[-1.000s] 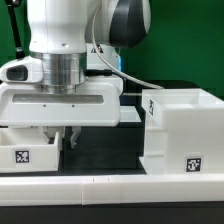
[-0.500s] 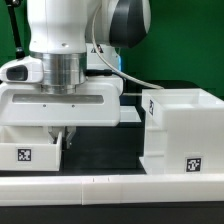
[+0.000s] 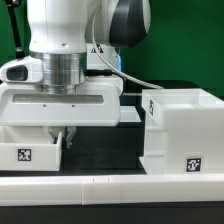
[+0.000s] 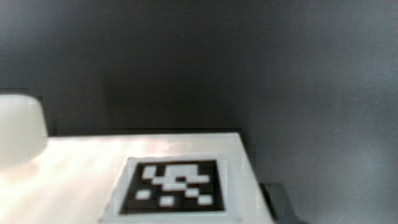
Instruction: Assemble drawer
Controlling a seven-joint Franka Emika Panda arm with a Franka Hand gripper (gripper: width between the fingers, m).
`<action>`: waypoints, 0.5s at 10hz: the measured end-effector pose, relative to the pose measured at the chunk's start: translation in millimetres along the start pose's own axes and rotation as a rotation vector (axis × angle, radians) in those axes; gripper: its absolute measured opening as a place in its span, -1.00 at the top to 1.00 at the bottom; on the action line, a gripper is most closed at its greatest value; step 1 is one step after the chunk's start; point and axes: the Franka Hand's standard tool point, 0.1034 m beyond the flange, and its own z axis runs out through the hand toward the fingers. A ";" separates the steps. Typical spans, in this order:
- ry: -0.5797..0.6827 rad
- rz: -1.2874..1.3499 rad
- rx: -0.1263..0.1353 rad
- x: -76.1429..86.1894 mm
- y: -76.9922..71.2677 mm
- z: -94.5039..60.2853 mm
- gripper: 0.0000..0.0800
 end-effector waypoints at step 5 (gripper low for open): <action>-0.014 -0.104 0.021 3.1 -13.4 -21.4 0.89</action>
Offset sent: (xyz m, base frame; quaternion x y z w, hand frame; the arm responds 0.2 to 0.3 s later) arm 0.0000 0.0000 0.0000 0.0000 0.0000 0.0000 1.0000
